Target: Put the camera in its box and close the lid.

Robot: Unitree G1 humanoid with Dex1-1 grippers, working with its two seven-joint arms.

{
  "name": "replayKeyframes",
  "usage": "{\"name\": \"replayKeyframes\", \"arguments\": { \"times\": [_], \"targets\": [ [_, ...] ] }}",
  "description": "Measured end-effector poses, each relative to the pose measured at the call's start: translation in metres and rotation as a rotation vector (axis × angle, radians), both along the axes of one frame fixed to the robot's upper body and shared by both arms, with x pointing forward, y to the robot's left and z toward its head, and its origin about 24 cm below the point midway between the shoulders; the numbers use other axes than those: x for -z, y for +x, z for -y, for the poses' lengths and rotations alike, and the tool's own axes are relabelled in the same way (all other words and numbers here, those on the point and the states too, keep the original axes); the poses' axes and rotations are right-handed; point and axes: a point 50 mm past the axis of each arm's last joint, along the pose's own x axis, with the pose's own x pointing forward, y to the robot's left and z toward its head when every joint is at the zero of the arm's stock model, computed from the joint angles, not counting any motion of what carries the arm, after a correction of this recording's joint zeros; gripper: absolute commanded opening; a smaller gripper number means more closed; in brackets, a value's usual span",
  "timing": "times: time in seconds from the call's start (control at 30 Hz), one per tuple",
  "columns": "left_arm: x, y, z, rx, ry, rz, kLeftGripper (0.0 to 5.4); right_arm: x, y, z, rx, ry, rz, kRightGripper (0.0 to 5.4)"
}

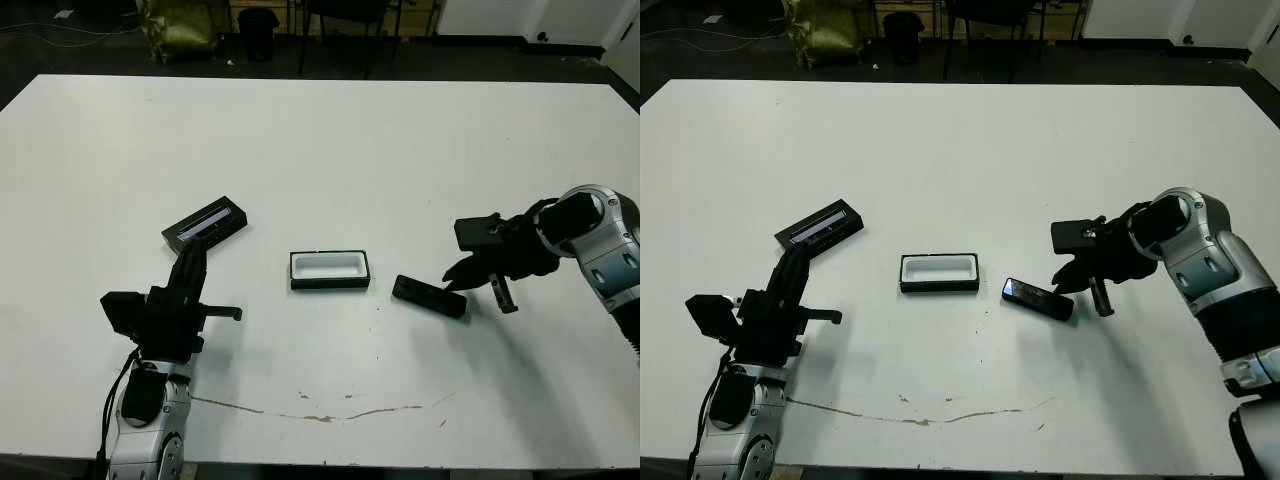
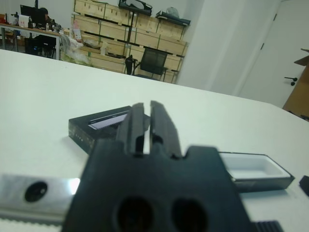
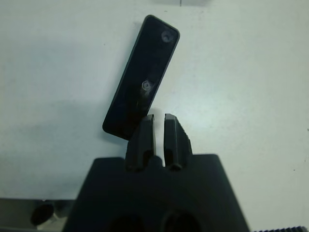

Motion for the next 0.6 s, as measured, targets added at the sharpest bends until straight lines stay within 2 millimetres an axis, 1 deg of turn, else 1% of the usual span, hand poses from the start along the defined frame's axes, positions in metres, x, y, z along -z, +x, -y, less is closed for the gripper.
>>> {"name": "replayKeyframes", "arguments": {
  "times": [0.37,0.5,0.6],
  "targets": [
    [-0.0005,0.0000,0.0005,0.000,0.002,0.000,0.02,0.0027,-0.0045,-0.0041,-0.013,-0.013,-0.021,0.00],
    [-0.0005,0.0000,0.0005,0.000,0.002,0.001,0.02,0.0035,-0.0032,-0.0028,-0.004,-0.032,0.018,0.00],
    [0.0000,0.0000,0.0001,0.000,0.001,0.003,0.02,0.0042,-0.0011,0.0005,0.027,-0.045,0.078,0.00]
  ]
}}
